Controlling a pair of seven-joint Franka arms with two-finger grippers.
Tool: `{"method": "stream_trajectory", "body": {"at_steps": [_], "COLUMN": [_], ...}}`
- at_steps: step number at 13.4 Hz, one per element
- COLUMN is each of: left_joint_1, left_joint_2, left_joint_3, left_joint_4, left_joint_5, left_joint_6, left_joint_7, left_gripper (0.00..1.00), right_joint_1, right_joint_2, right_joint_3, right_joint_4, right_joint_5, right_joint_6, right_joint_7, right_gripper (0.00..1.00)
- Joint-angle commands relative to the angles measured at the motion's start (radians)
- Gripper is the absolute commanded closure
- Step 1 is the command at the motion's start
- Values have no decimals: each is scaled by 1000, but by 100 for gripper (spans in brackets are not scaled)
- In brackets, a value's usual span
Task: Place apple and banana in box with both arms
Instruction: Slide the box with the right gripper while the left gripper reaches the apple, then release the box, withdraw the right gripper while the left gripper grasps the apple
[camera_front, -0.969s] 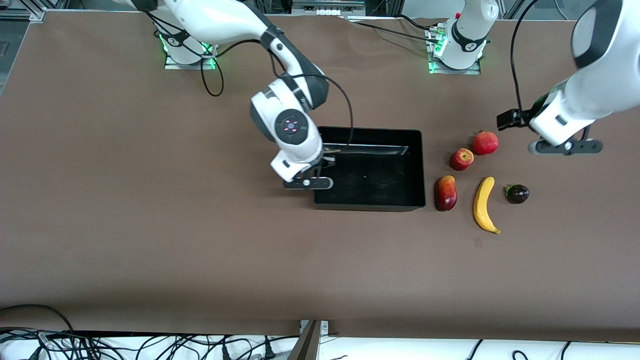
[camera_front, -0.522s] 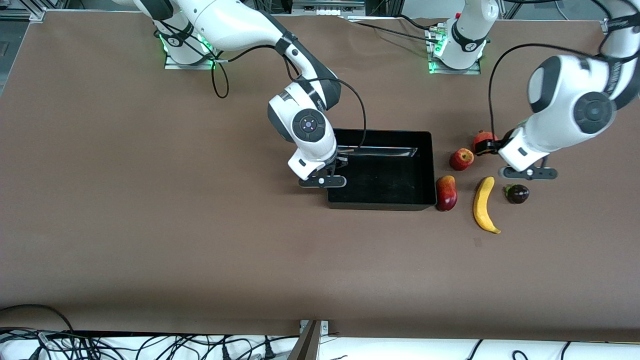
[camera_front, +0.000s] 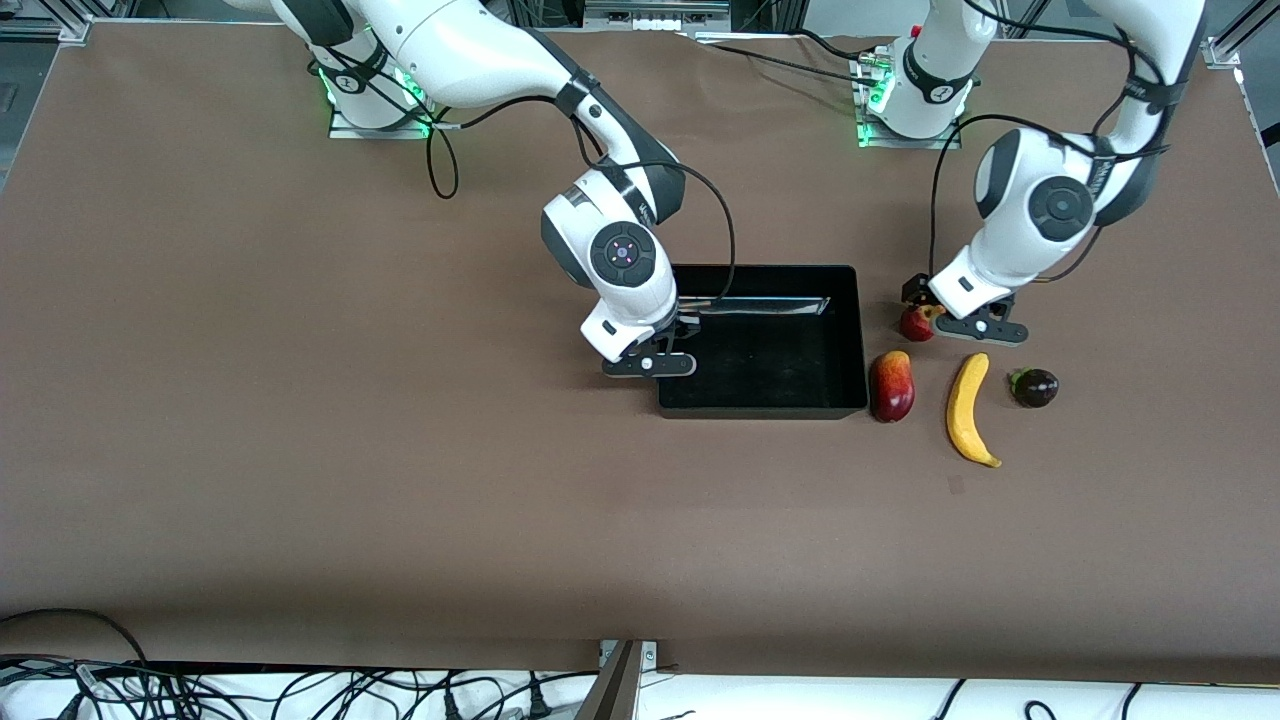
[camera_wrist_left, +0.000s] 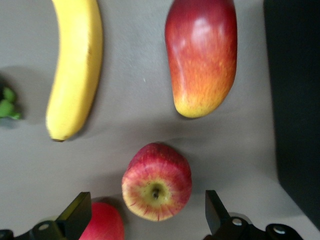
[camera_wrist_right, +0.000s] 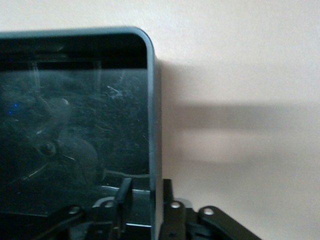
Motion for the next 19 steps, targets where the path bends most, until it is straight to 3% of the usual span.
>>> {"method": "stream_trajectory", "body": {"at_steps": [1,3,4,5,6,9,11,14,16,17,19], "left_joint_1": [8,9,9,9,9,8,-3,-4,-6,-6,-8], "left_joint_2": [47,84,95,93,89,28,-20,-4,24,50,128], "left_joint_3": [-5,-3,-3,-3,-3,-5,-25,-92,-182,-230,-299], "left_joint_4": [-20,-22,-20,-19,-17,4,143,412,463,465,462], "left_joint_5": [25,26,28,28,28,28,28,-38,-118,-120,-115], "left_joint_6": [90,138,144,144,138,82,-176,-536,-580,-548,-448], "left_joint_7": [18,18,18,18,18,11,5,-69,-241,-333,-406], "left_gripper": [0,0,12,49,80,82,82,81,80,80,77], "right_joint_1": [6,-5,-26,-45,-63,-100,-132,-143,-143,-143,-227], "right_joint_2": [-57,-171,-212,-267,-315,-474,-606,-763,-870,-922,-958], "right_joint_3": [-31,-77,-96,-103,-111,-160,-189,-247,-275,-298,-282], "right_joint_4": [15,18,16,13,5,-48,-146,-293,-401,-451,-499], "right_joint_5": [-31,-82,-77,-74,-74,-73,-56,-51,-62,-68,-106], "right_joint_6": [-82,-174,-191,-220,-284,-432,-476,-519,-522,-521,-516], "right_joint_7": [-8,-80,-135,-173,-194,-334,-399,-506,-516,-527,-579], "right_gripper": [0,0,0,0,0,0,0,0,0,0,0]}}
